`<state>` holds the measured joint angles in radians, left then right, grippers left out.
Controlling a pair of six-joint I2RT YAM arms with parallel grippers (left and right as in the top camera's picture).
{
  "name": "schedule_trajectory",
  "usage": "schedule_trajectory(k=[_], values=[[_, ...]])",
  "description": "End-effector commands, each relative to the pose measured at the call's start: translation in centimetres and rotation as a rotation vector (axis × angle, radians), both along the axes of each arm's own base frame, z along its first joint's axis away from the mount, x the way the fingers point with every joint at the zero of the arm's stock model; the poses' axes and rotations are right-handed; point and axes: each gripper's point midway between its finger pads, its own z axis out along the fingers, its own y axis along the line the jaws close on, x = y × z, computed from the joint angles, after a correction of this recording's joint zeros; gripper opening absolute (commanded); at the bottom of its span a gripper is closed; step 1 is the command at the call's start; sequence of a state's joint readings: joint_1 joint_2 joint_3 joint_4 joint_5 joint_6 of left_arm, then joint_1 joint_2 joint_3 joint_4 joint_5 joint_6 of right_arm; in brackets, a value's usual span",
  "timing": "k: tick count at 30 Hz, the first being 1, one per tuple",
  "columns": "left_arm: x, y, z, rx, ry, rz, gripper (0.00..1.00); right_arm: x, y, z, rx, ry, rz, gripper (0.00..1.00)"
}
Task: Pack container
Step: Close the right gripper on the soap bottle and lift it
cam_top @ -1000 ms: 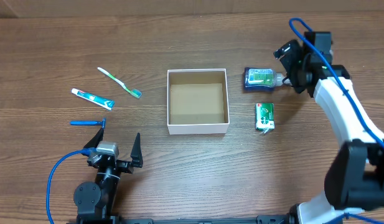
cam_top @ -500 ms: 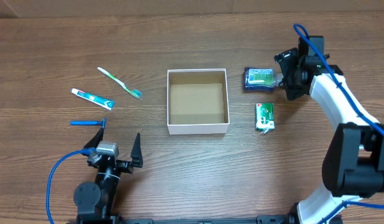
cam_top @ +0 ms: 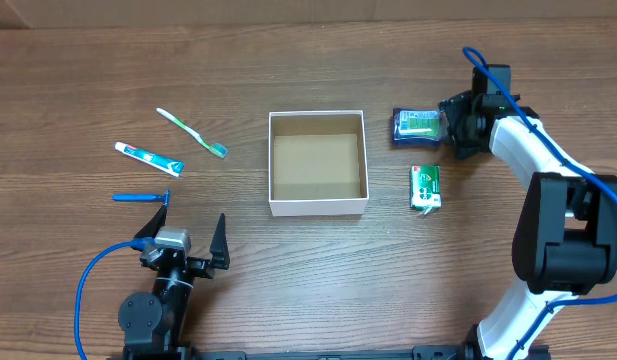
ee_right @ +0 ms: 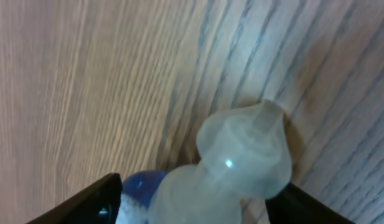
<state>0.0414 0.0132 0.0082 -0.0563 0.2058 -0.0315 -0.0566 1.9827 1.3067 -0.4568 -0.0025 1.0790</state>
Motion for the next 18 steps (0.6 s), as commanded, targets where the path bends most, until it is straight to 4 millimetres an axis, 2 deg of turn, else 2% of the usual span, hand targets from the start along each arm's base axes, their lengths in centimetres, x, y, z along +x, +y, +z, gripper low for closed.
schedule_trajectory(k=[1, 7, 11, 15, 17, 18], values=[[0.0, 0.1, 0.0, -0.017, -0.001, 0.002, 1.0, 0.1, -0.8, -1.0, -0.029, 0.015, -0.006, 0.6], [0.0, 0.1, 0.0, -0.017, -0.001, 0.002, 1.0, 1.3, -0.9, -0.3, -0.1, -0.039, 0.106, 0.31], [0.0, 0.1, 0.0, -0.017, -0.001, 0.002, 1.0, 2.2, -0.9, 0.2, -0.162, -0.079, 0.203, 0.22], [0.0, 0.1, 0.0, -0.017, -0.001, 0.002, 1.0, 2.8, -1.0, 0.6, -0.231, -0.105, 0.298, 0.22], [0.0, 0.1, 0.0, -0.017, -0.001, 0.002, 1.0, 2.7, -1.3, 0.6, -0.246, -0.096, 0.295, 0.27], [0.0, 0.1, 0.0, -0.017, -0.001, 0.002, 1.0, 2.7, -1.3, 0.6, -0.257, -0.096, 0.308, 0.41]])
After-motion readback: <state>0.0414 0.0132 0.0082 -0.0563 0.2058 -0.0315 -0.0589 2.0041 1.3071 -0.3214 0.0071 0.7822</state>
